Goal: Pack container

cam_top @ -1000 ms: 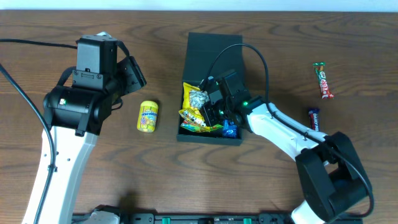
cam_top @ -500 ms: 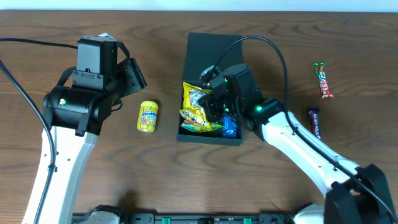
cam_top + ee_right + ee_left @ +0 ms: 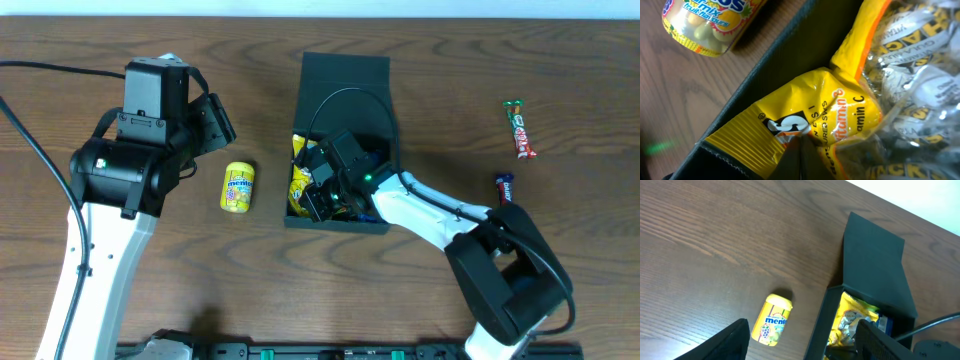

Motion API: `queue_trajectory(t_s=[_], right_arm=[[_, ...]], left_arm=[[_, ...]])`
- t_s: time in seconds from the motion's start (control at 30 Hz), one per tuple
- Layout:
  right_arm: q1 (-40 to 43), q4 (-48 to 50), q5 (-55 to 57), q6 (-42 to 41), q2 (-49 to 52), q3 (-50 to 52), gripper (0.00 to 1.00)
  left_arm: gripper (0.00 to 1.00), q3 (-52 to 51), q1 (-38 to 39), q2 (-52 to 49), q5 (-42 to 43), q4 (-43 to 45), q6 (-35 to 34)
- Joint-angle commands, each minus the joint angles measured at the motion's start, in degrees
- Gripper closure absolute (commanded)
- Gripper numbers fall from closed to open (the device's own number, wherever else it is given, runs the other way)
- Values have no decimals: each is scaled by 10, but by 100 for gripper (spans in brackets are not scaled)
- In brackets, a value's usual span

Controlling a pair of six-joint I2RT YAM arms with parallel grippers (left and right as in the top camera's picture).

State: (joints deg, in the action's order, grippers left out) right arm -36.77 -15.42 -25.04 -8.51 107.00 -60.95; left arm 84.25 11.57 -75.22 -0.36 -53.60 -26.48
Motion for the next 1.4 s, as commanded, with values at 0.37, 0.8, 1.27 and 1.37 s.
queue_trajectory(t_s=[0.37, 0.8, 1.27, 1.37], right_arm=[[128, -70, 50, 33, -292, -22, 99], [495, -288, 145, 56, -329, -21, 52], [538, -292, 143, 54, -239, -21, 1], [538, -292, 141, 54, -234, -21, 1]], left_arm=[[30, -100, -2, -4, -43, 30, 28], [16, -219, -2, -4, -41, 101, 43], [0, -263, 2, -34, -40, 152, 182], [0, -292, 12, -73, -31, 180, 228]])
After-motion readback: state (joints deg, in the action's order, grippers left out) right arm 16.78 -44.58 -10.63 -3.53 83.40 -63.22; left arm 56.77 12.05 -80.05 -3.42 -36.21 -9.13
